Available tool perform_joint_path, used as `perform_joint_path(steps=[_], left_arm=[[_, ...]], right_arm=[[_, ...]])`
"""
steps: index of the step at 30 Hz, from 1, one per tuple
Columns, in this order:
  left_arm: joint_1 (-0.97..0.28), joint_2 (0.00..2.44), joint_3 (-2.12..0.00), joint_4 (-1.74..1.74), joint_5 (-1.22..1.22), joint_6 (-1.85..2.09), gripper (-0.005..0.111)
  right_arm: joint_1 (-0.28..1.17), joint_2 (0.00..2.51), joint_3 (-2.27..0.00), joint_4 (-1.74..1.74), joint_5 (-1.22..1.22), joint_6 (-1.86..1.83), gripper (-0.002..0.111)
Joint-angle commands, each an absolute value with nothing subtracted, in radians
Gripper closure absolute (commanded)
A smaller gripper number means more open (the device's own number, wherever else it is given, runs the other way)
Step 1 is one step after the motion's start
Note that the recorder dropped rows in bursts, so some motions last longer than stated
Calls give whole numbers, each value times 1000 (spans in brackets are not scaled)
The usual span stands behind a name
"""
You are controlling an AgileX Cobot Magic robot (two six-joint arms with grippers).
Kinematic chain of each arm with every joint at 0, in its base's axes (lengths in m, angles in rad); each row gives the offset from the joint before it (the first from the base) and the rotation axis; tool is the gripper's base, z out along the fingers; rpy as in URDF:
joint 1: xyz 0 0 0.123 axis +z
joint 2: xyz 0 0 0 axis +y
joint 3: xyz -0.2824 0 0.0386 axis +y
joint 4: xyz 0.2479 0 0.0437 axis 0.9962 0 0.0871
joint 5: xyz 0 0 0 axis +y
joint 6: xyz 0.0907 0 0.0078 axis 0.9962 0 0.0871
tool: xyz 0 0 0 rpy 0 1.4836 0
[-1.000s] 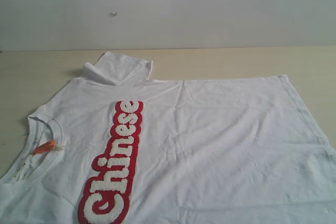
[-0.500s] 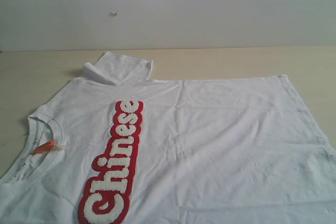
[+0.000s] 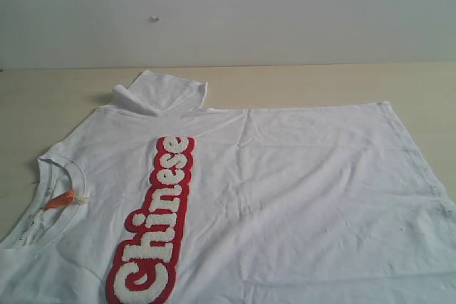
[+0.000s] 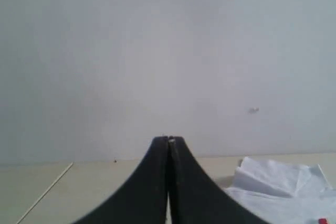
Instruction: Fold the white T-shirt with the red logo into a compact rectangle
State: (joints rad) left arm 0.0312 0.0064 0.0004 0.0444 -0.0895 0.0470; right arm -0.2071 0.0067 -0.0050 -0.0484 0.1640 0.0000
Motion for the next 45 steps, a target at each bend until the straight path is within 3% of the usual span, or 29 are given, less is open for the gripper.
perform_joint_path(steps=[1, 9, 16, 36, 45], left_arm=[[34, 0, 0, 39, -136, 34, 107], [34, 0, 0, 39, -210, -412, 107], [34, 0, 0, 39, -274, -560, 107], [34, 0, 0, 41, -323, -641, 107], [34, 48, -82, 362, -354, -935, 107]], right_arm=[[-204, 0, 0, 41, -73, 116, 108], [-204, 0, 0, 164, -174, 257, 108], [-204, 0, 0, 166, -236, 286, 108], [-204, 0, 0, 154, -240, 315, 108], [-204, 70, -85, -92, -240, 577, 108]])
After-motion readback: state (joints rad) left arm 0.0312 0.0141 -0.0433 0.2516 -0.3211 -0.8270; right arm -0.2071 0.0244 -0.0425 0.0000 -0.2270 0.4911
